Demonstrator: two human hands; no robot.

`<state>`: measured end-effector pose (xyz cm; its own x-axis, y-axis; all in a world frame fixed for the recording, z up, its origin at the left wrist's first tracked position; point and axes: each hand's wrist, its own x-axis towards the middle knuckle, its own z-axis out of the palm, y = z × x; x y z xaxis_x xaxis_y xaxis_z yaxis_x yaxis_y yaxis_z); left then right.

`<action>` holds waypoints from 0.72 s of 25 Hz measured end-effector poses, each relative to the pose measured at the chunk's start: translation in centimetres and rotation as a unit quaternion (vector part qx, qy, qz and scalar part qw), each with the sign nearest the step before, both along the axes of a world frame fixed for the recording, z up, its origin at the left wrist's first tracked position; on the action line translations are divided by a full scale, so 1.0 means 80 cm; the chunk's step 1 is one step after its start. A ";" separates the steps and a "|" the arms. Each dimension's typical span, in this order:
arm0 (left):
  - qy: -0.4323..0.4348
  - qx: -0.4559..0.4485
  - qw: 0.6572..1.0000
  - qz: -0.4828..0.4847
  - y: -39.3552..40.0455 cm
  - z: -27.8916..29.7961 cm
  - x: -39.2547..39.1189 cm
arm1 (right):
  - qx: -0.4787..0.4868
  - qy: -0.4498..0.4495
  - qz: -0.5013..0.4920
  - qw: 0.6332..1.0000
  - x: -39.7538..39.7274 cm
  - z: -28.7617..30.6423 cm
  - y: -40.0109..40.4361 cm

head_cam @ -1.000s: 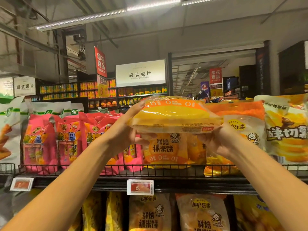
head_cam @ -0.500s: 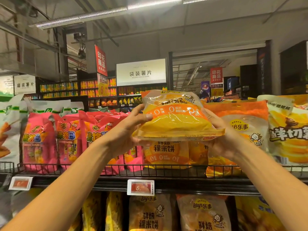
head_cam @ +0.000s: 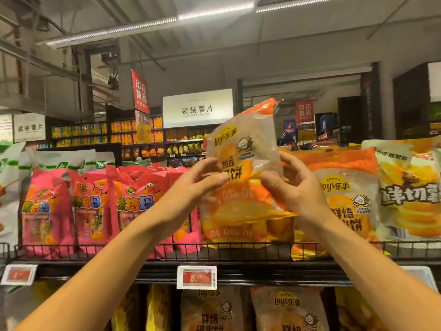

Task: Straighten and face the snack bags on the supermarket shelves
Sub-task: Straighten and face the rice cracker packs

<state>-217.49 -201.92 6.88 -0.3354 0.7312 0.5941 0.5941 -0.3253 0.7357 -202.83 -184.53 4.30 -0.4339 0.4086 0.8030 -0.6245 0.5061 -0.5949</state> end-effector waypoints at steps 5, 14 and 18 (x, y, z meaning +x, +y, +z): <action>-0.085 -0.065 0.984 -0.141 -0.002 0.000 0.023 | 0.130 -0.056 -0.023 0.990 -0.016 -0.012 -0.023; -0.088 0.025 0.992 -0.082 0.003 -0.010 0.001 | 0.176 -0.072 0.013 0.982 -0.032 -0.024 -0.029; -0.177 0.039 0.977 -0.113 -0.002 -0.017 -0.023 | 0.094 -0.074 -0.037 0.992 -0.035 -0.023 -0.002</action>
<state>-219.29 -202.12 5.52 -0.3641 0.7681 0.5267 0.2133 -0.4817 0.8500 -205.62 -184.72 2.48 -0.5276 0.2933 0.7972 -0.4934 0.6581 -0.5687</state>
